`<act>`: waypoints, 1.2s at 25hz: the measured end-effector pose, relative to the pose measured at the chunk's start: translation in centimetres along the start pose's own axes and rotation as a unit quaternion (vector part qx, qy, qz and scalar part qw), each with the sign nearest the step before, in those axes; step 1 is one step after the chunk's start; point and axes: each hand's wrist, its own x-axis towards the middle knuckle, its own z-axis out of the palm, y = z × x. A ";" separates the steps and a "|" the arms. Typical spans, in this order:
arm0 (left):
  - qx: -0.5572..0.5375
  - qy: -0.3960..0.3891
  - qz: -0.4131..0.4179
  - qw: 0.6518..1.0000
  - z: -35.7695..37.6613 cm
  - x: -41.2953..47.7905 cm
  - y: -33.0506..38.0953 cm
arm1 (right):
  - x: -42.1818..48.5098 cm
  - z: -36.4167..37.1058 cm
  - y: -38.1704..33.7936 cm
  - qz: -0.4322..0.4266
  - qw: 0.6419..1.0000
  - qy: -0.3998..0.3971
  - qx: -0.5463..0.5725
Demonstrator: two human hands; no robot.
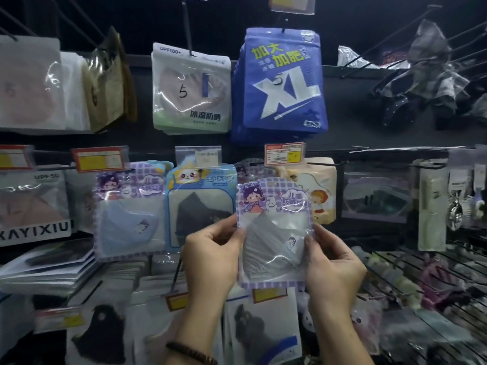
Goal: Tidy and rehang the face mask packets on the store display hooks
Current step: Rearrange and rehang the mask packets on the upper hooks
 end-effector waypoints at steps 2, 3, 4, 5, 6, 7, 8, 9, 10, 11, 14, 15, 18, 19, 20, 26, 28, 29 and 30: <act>0.002 0.012 0.017 1.000 1.0 0.4 0.5 | 1.0 0.0 -0.3 -0.002 1.000 -0.008 0.015; 0.001 0.017 0.025 1.000 1.4 0.5 0.8 | 1.4 0.0 -0.5 -0.008 1.000 -0.014 0.024; -0.004 0.023 0.033 0.999 1.7 0.6 1.0 | 1.7 0.1 -0.8 -0.019 0.999 -0.017 0.032; -0.014 0.031 0.039 0.999 1.9 0.6 1.2 | 1.9 0.1 -1.0 -0.032 0.998 -0.018 0.041; -0.026 0.037 0.044 0.998 2.0 0.7 1.4 | 2.2 0.2 -1.3 -0.045 0.997 -0.018 0.052; -0.035 0.039 0.048 0.997 2.2 0.7 1.7 | 2.4 0.3 -1.4 -0.054 0.996 -0.023 0.064; -0.034 0.041 0.052 0.997 2.3 0.8 1.8 | 2.7 0.5 -1.5 -0.059 0.995 -0.029 0.074; -0.024 0.045 0.055 0.997 2.4 1.0 1.9 | 3.0 0.7 -1.6 -0.061 0.995 -0.035 0.077; -0.011 0.052 0.056 0.997 2.4 1.4 2.0 | 3.3 1.0 -1.6 -0.061 0.994 -0.040 0.076; 0.002 0.057 0.055 0.997 2.5 1.8 2.0 | 3.6 1.3 -1.5 -0.060 0.995 -0.045 0.073; 0.059 0.069 0.080 0.993 2.8 2.8 2.1 | 4.7 1.9 -1.2 -0.048 0.995 -0.054 0.062; 0.087 0.072 0.096 0.989 3.0 2.9 2.3 | 5.0 2.0 -1.1 -0.043 0.996 -0.054 0.059; 0.168 0.049 0.138 0.975 3.4 2.7 2.7 | 5.6 2.0 -0.9 -0.036 0.997 -0.047 0.047; 0.178 0.035 0.146 0.973 3.4 2.6 2.7 | 5.7 1.9 -0.9 -0.040 0.998 -0.043 0.038; 0.178 0.025 0.146 0.973 3.3 2.4 2.9 | 5.8 1.7 -0.9 -0.042 0.998 -0.039 0.033; 0.202 -0.008 0.116 0.973 2.6 2.1 3.0 | 5.8 1.4 -0.8 -0.005 0.999 -0.032 -0.010; 0.222 -0.013 0.115 0.968 2.5 2.5 3.1 | 5.9 1.7 -0.8 -0.019 0.999 -0.036 -0.025; 0.242 -0.024 0.112 0.964 2.5 2.8 3.1 | 6.0 1.9 -0.8 -0.024 0.998 -0.038 -0.036; 0.264 -0.039 0.108 0.958 2.5 3.1 3.2 | 6.1 2.2 -0.8 -0.026 0.998 -0.040 -0.051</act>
